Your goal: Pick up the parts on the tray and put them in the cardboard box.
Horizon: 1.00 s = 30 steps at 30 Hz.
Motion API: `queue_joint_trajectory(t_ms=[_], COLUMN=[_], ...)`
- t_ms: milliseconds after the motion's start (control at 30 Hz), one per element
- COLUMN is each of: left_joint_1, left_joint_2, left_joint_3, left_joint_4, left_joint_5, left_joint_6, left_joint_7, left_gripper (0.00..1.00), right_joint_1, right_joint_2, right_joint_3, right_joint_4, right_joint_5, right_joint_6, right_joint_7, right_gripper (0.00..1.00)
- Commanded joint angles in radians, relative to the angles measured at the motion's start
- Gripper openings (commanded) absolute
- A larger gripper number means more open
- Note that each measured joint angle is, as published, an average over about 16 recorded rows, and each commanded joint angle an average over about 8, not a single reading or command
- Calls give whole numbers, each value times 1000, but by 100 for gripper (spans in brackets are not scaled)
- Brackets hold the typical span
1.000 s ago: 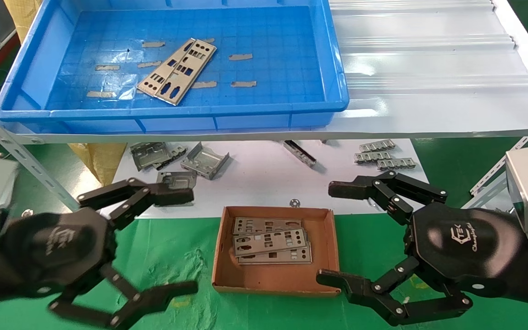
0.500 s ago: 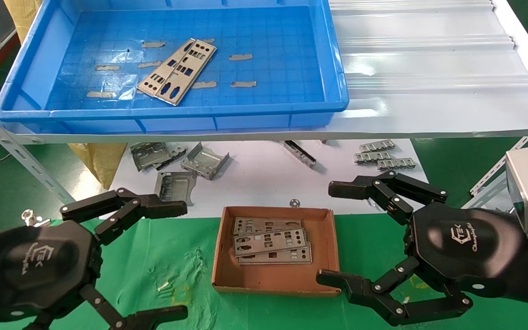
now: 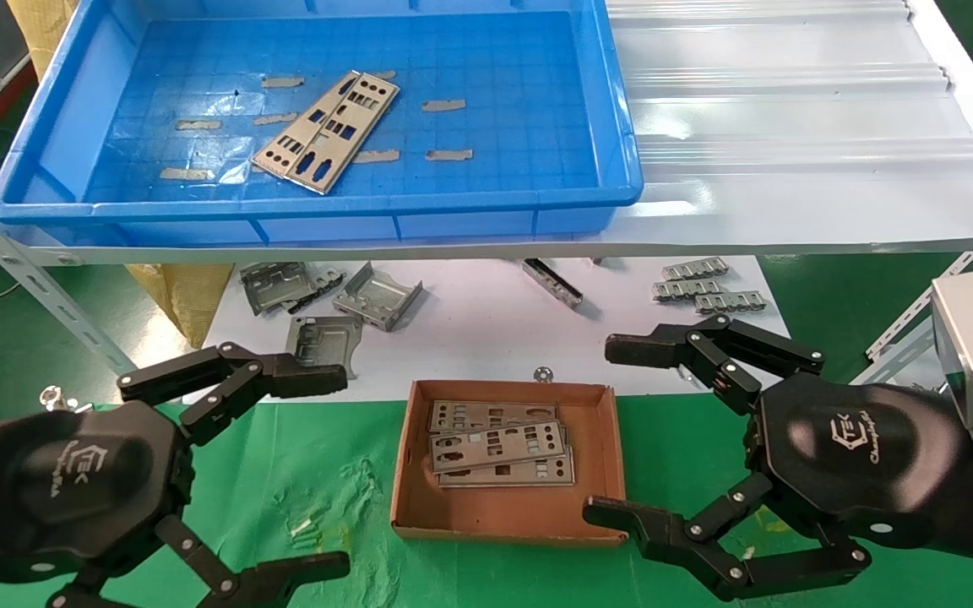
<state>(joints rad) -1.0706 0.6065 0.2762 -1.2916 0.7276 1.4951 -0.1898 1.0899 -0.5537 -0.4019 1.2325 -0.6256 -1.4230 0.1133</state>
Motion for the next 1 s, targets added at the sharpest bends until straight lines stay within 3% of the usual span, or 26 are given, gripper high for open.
queue_joint_trajectory(t_ms=[33,1000], left_joint_1=[-1,-4], left_joint_2=[1,5], left_joint_3=[1,4], left_joint_4=[2,8], left_joint_5=[1,3], left_joint_6=[0,0], left_joint_7=[0,3], left_gripper=[100,100], right_joint_1=[0,0], right_joint_2=[0,0], right_joint_3=[0,0], right_joint_4=[0,0], right_joint_5=[0,0], right_joint_6=[0,0], right_joint_7=[0,0], right_gripper=[100,100])
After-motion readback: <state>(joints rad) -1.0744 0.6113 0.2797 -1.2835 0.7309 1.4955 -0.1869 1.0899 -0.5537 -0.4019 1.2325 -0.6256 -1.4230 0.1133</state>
